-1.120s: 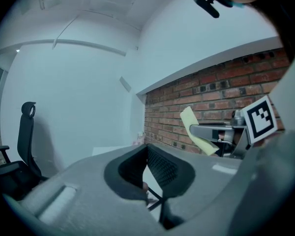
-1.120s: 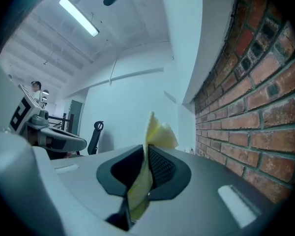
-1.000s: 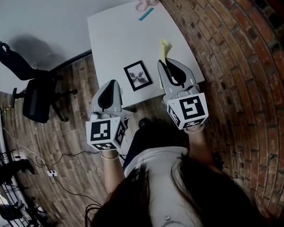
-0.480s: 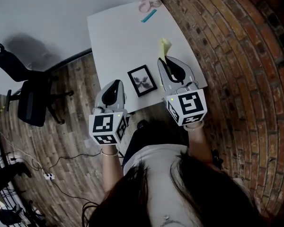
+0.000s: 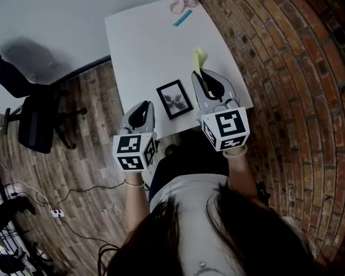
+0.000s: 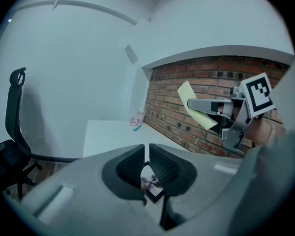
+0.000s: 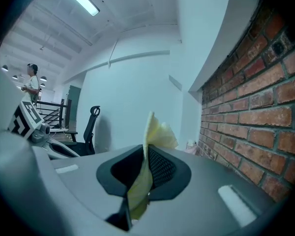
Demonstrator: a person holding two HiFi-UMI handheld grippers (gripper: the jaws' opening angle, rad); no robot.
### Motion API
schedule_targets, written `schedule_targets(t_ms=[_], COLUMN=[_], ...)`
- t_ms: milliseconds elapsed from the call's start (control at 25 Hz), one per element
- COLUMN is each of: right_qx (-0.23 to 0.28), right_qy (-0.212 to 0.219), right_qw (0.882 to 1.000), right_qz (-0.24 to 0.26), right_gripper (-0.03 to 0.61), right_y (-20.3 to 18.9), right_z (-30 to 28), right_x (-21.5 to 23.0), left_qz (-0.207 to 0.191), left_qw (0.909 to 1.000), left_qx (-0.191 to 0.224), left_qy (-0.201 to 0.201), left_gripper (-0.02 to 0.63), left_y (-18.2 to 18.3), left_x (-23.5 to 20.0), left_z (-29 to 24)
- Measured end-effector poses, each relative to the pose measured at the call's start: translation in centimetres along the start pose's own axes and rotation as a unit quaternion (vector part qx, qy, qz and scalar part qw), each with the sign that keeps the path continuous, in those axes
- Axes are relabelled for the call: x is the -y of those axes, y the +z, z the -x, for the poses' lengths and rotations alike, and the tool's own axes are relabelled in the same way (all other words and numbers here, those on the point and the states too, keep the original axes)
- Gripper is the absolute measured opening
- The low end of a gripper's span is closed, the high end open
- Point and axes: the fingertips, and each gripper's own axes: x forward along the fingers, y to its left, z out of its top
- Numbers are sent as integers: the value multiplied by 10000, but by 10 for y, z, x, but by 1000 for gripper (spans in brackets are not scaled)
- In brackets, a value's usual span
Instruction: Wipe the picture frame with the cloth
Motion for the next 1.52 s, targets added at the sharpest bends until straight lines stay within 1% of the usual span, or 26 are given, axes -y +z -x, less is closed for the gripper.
schedule_targets(t_ms=[160, 640, 800, 1080, 1320, 1520], right_qx=[-109, -590, -797, -1068, -1280, -1426], right_qy=[164, 962, 1206, 1643, 1895, 2056], right_qw=[9998, 9934, 9888, 9794, 9720, 9662], right_qz=[38, 226, 377, 488, 530, 617], right_gripper=[37, 37, 37, 37, 37, 37], right_y=[-9, -40, -52, -76, -93, -106], right_z=[-16, -72, -89, -114, -126, -132], right_x=[2, 7, 6, 3, -5, -11], left_qz=[130, 612, 785, 1095, 1225, 1314], left_qw=[9997, 9940, 9906, 9830, 9785, 9734], left_qx=[-185, -826, -1000, -1305, -1490, -1727], left_qy=[70, 377, 504, 690, 727, 735], left_gripper=[40, 63, 69, 86, 92, 100], left_y=[-13, -52, -63, -87, -101, -119], left_x=[-5, -14, -17, -17, -13, -10], left_z=[-12, -51, -61, -76, -84, -91])
